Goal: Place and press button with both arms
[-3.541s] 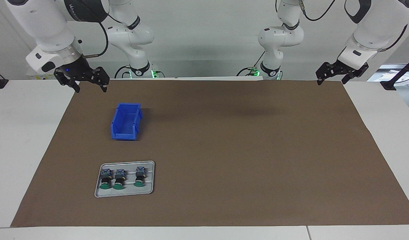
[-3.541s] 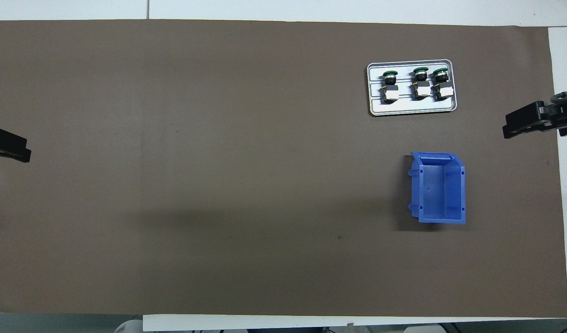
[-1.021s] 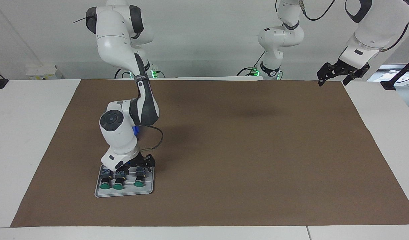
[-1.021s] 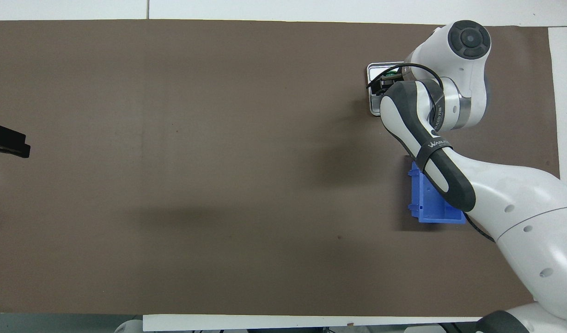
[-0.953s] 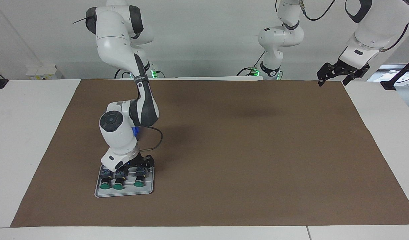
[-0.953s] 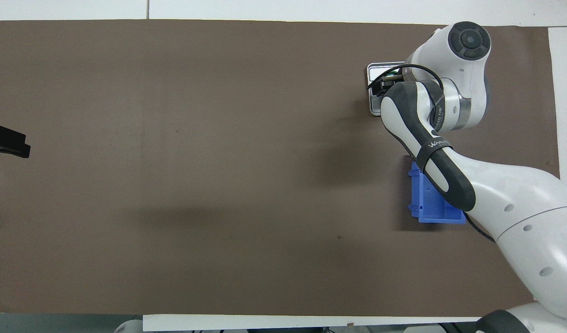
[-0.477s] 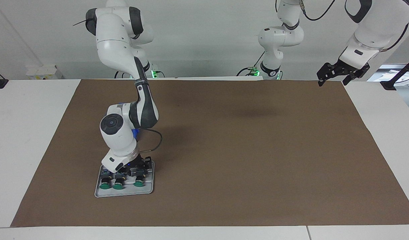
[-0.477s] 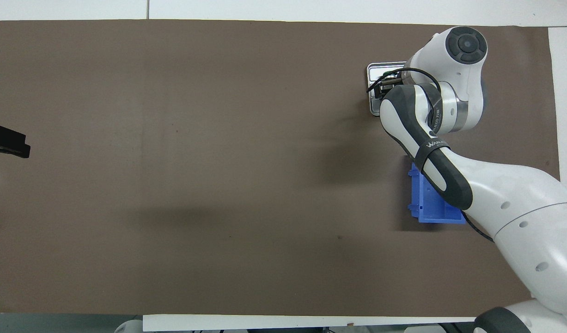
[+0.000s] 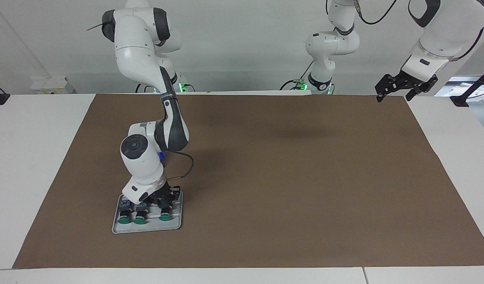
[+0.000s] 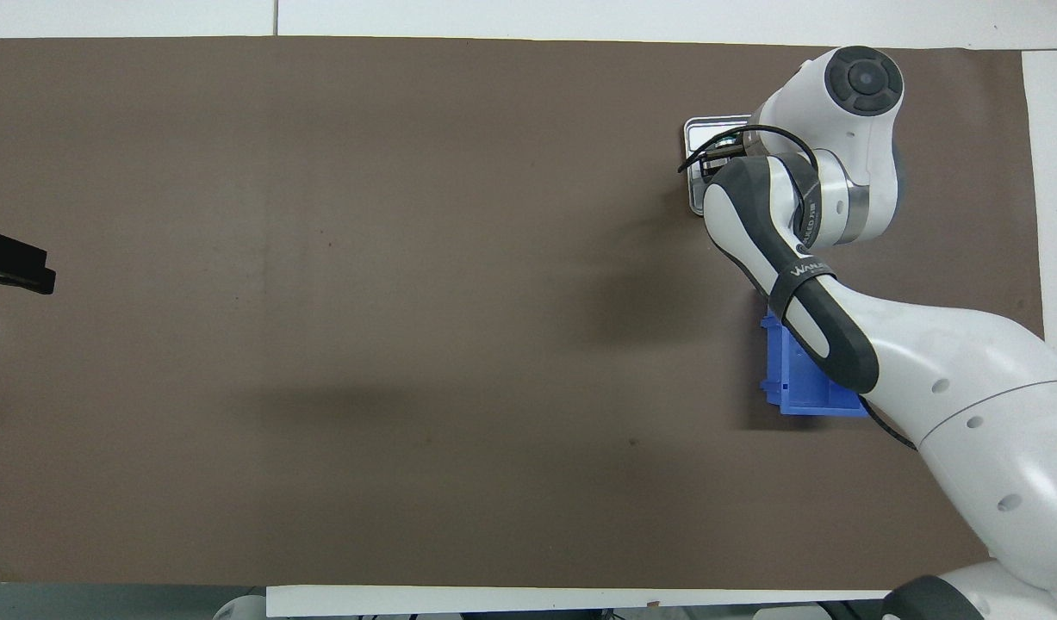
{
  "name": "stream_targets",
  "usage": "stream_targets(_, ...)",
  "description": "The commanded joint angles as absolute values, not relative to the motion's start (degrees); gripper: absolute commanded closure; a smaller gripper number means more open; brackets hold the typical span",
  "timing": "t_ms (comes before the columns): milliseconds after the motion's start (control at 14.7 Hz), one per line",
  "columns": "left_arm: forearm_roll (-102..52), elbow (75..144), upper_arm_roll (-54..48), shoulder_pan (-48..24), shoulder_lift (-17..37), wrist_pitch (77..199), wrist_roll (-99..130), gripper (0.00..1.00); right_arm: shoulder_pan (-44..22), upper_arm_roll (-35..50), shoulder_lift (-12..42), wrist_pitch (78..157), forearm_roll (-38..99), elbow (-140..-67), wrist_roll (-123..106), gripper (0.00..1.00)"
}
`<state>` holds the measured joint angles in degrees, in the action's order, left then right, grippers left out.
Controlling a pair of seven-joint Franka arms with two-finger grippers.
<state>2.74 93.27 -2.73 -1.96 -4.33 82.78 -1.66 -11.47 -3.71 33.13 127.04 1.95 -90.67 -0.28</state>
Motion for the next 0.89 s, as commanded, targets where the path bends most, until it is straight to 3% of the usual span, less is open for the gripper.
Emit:
stream_targets(0,2.2,94.83,-2.46,-1.93,-5.71,83.76,-1.14,0.0,-11.34,-3.52,28.59,119.83,3.43,-90.26,1.56,1.0)
stream_targets(340,2.2,94.92,-2.46,-2.02,-5.71,83.59,-1.23,0.0,-17.12,-3.34,17.77,105.48,3.52,-93.15,22.26,1.0)
stream_targets(613,2.29,94.92,-2.46,-2.2,-5.71,83.15,-0.88,0.0,-26.43,-3.34,13.54,106.78,3.52,-99.92,40.82,1.0)
stream_targets(817,2.2,94.92,-2.46,-2.02,-5.71,83.58,-0.97,0.0,-32.68,-3.16,12.83,113.01,3.52,-102.74,53.92,1.0)
